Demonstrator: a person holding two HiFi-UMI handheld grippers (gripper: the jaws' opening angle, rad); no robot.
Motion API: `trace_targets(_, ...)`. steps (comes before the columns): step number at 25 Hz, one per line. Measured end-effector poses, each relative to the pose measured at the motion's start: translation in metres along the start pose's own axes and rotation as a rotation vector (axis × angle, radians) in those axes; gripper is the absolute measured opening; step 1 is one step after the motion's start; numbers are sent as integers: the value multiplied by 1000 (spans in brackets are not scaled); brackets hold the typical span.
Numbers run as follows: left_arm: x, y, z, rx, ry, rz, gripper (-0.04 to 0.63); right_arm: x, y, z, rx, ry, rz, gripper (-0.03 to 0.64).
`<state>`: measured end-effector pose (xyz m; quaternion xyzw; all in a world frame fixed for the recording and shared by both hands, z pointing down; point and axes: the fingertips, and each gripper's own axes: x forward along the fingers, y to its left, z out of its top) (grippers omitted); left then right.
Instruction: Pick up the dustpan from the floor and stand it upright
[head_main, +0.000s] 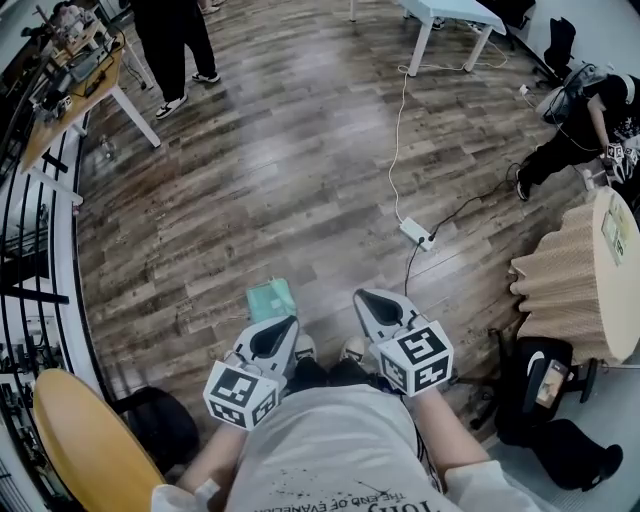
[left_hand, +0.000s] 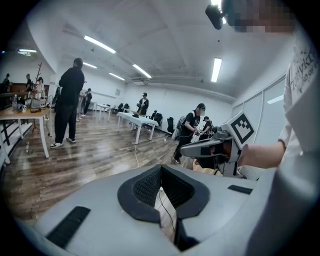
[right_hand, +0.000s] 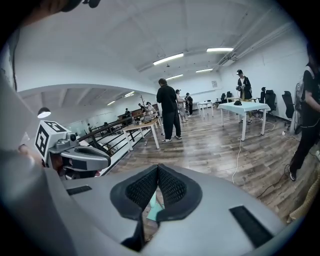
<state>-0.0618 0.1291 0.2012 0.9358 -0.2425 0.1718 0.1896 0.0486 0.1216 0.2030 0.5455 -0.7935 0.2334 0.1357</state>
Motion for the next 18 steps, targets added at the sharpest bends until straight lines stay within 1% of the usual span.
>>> trace_targets(10,-9,2,-3,-14,7,29,23,-1,0,-3,1,18,18,26)
trace_targets(18,-10,8,-8,-19,8,37,25,1,-10,-2,4,16,5,26)
